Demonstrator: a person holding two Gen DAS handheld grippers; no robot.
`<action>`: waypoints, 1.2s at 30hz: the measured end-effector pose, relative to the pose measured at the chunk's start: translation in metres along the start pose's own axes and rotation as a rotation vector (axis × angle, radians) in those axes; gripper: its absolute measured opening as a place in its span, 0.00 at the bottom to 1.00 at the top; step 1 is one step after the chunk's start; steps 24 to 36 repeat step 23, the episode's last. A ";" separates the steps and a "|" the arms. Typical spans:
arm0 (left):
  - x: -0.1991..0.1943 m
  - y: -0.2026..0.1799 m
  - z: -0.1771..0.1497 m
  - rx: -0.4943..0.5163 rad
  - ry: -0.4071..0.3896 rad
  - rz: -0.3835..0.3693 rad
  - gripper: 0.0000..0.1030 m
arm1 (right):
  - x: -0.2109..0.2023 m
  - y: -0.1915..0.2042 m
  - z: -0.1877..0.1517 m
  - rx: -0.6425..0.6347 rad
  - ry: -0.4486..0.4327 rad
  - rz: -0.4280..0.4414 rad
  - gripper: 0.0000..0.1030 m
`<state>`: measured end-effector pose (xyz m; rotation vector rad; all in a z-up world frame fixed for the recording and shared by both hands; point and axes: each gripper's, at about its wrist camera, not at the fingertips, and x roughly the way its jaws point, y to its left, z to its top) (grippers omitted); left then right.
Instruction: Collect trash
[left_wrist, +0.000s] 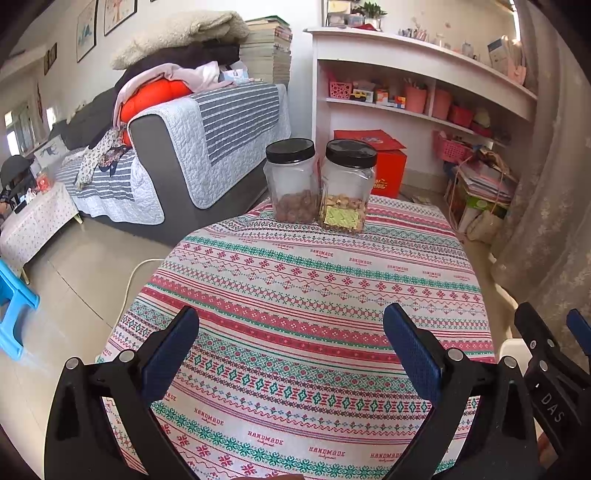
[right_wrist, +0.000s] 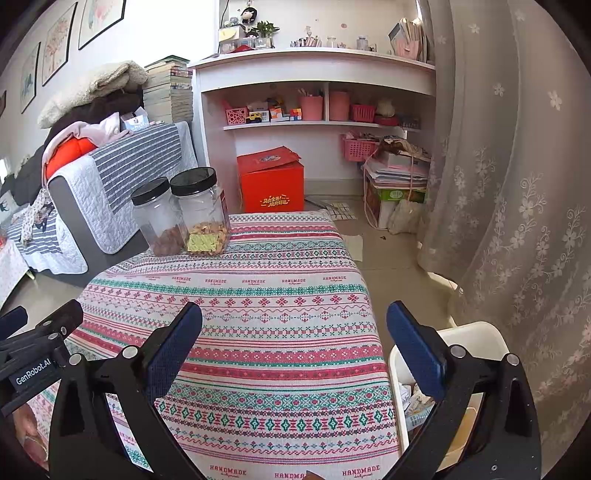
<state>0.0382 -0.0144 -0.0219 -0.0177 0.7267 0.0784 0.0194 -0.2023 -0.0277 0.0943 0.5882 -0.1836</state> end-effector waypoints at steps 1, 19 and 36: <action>0.000 0.001 0.000 -0.001 -0.002 -0.003 0.94 | 0.000 0.000 0.000 0.001 0.000 0.000 0.93; 0.000 -0.003 0.002 0.008 -0.007 -0.016 0.88 | 0.003 -0.001 -0.001 0.000 0.001 0.003 0.93; -0.003 -0.005 0.002 0.013 -0.019 -0.009 0.90 | 0.003 -0.003 0.000 0.000 0.004 0.004 0.93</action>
